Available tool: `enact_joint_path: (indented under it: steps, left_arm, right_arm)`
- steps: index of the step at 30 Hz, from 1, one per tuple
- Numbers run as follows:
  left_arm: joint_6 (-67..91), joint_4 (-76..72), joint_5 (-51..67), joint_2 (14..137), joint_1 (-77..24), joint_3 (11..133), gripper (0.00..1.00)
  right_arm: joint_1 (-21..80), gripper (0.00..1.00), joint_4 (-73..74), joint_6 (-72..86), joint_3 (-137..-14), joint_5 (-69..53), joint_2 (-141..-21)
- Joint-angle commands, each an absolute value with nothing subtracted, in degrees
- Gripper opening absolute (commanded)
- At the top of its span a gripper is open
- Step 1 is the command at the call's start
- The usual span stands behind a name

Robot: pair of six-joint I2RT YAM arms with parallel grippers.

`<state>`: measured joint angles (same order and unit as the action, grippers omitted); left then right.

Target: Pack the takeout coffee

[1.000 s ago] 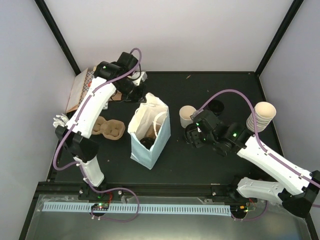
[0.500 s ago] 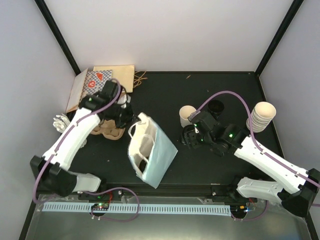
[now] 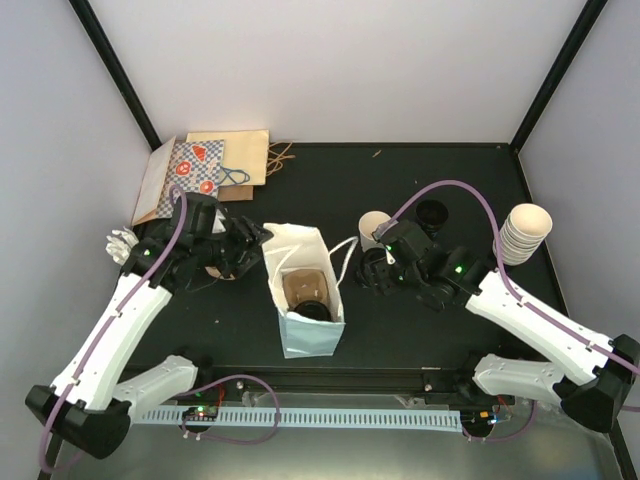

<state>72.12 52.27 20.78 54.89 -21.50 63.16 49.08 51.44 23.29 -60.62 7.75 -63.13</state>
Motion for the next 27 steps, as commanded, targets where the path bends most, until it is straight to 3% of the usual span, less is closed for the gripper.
enact_joint_path:
  steps: [1,4,8,11,15,18,27]
  left_arm:
    - [71.93,51.01,20.33,56.70,-21.63,66.56,0.81]
    - [66.80,53.21,18.68,58.11,-21.44,70.45,0.91]
    - [54.55,58.29,11.87,60.71,-20.67,78.91,0.96]
    - [40.98,59.89,12.16,63.21,-19.14,85.40,0.97]
    - [19.15,61.51,20.77,69.32,-18.86,93.16,0.99]
    - [6.34,61.59,29.00,72.51,-18.84,93.70,0.99]
    - [-27.54,51.29,29.09,66.54,-18.98,82.97,0.96]
  right_arm:
    - [48.76,0.65,50.47,23.03,-61.12,7.64,-63.09]
    - [48.77,0.65,51.07,22.94,-61.39,8.30,-62.98]
    - [48.72,0.65,52.01,22.79,-61.85,8.76,-62.80]
    - [48.78,0.65,52.89,22.53,-62.26,9.28,-62.74]
    - [48.68,0.65,54.16,21.94,-63.03,9.90,-62.45]
    - [48.65,0.65,54.89,21.57,-63.35,10.35,-62.02]
    - [48.65,0.65,58.00,21.18,-64.49,9.69,-61.39]
